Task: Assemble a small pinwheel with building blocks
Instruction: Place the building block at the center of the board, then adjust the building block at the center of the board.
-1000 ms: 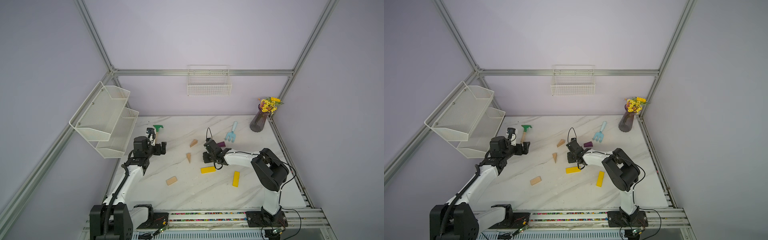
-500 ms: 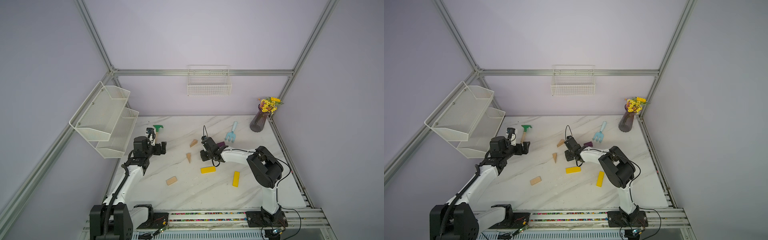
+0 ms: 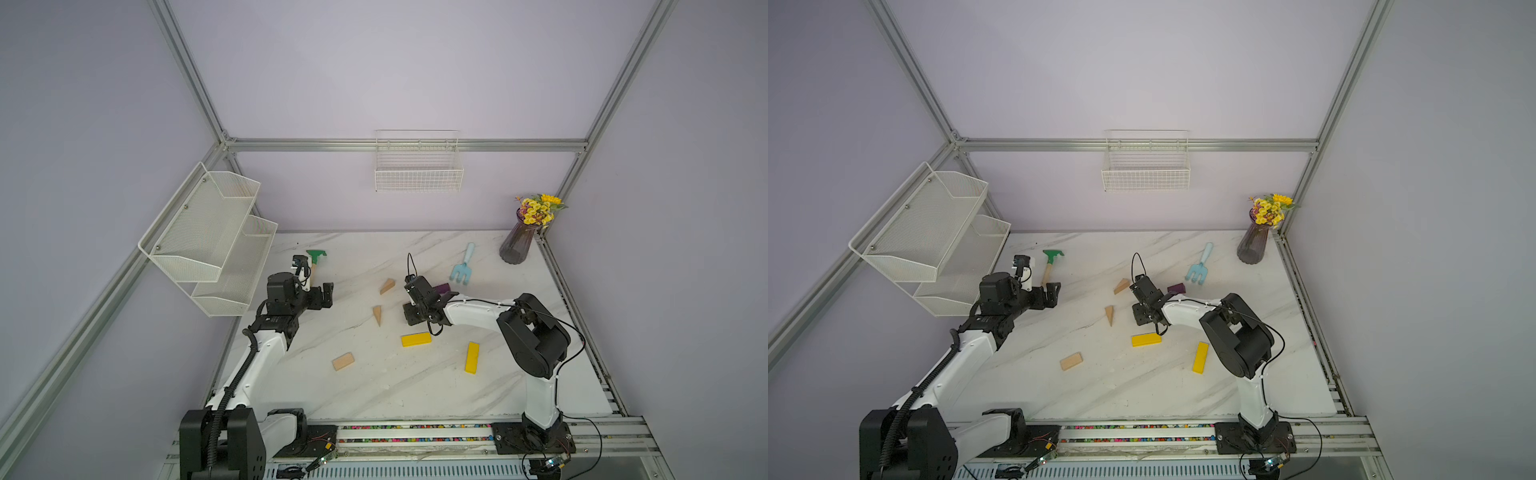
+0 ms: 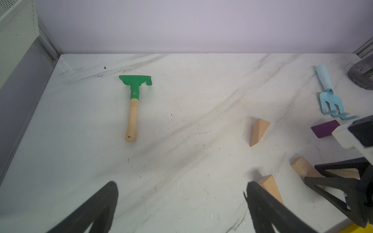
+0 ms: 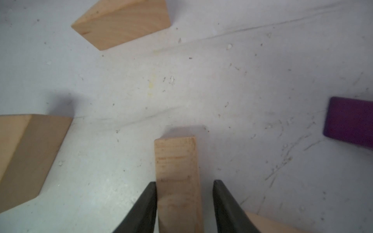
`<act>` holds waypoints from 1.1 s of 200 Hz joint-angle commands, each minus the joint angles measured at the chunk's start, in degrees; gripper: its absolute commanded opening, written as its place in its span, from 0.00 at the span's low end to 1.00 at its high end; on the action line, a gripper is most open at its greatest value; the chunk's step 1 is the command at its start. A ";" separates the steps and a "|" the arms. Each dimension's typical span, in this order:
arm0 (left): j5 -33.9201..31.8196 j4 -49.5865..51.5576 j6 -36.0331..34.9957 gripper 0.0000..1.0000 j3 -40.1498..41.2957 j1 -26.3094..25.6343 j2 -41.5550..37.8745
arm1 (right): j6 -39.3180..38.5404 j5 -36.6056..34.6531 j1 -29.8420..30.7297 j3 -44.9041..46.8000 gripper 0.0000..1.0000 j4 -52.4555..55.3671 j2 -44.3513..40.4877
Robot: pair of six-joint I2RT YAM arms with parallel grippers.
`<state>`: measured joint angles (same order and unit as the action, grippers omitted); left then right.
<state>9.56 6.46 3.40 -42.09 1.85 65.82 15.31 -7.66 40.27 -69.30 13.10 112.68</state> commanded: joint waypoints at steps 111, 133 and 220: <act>1.34 -2.92 1.07 1.00 0.37 -0.07 0.18 | -0.91 -4.52 1.36 -0.84 0.51 3.16 2.64; 1.00 -2.25 1.00 1.00 0.15 -0.04 0.14 | 0.17 -4.65 0.41 -0.94 0.51 2.93 3.13; 1.36 -3.51 1.37 1.00 0.62 -0.09 -0.87 | 1.12 -4.53 -3.44 -2.99 0.53 3.84 3.59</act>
<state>10.13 5.58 3.88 -41.32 1.85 66.00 16.05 -11.16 38.46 -72.12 13.19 115.15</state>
